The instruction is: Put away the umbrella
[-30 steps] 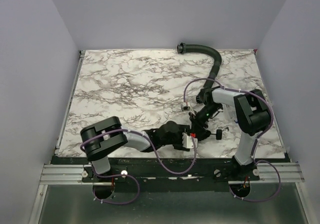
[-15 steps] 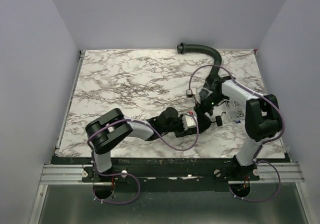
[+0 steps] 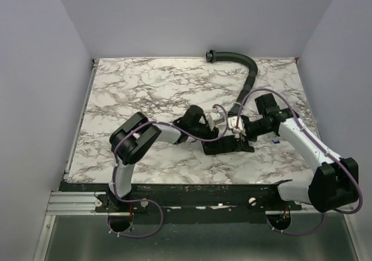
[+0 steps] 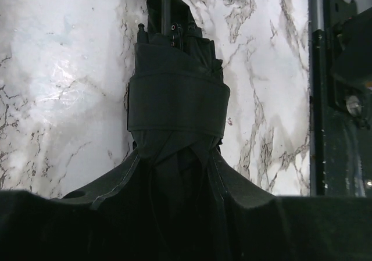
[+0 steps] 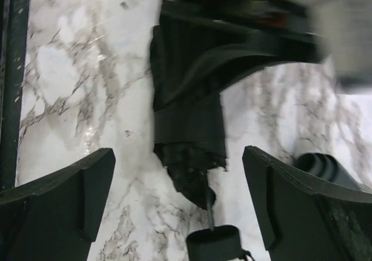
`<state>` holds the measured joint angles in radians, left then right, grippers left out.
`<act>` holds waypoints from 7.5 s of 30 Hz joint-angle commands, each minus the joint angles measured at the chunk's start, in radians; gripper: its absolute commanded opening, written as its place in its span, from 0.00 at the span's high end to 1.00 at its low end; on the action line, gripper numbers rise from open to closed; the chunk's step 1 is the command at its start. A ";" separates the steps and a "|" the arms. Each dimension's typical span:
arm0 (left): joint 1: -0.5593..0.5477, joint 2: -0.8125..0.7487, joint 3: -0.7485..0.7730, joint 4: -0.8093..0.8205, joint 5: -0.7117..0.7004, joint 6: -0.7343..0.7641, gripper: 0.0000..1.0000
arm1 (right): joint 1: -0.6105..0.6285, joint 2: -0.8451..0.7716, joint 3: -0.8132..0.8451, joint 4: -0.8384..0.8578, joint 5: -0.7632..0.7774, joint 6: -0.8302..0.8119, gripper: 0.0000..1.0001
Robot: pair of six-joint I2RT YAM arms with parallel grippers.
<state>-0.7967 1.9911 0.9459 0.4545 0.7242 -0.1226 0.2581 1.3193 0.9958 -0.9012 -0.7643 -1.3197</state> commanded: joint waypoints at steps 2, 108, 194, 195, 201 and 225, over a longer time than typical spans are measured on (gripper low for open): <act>0.041 0.234 -0.003 -0.569 0.063 -0.018 1.00 | 0.009 -0.058 -0.184 0.181 -0.042 -0.255 0.00; 0.046 0.085 -0.022 -0.518 0.134 0.150 0.87 | 0.037 -0.011 -0.214 0.359 -0.119 -0.043 0.00; -0.029 0.007 -0.173 -0.309 -0.101 0.133 1.00 | 0.085 0.144 0.189 0.160 0.084 0.367 0.00; -0.016 0.018 -0.170 -0.306 -0.070 0.113 1.00 | 0.084 0.115 0.172 0.188 0.097 0.367 0.00; 0.020 0.079 -0.122 -0.380 0.024 0.029 1.00 | 0.076 -0.070 -0.012 0.365 0.135 0.405 0.00; 0.034 0.231 -0.088 -0.367 0.136 -0.137 1.00 | 0.087 -0.022 -0.341 0.490 0.052 0.008 0.00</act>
<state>-0.7383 2.0281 0.9760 0.5407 0.8642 -0.2085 0.3332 1.2713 0.6926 -0.4946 -0.6807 -1.2556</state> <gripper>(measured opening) 0.040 0.995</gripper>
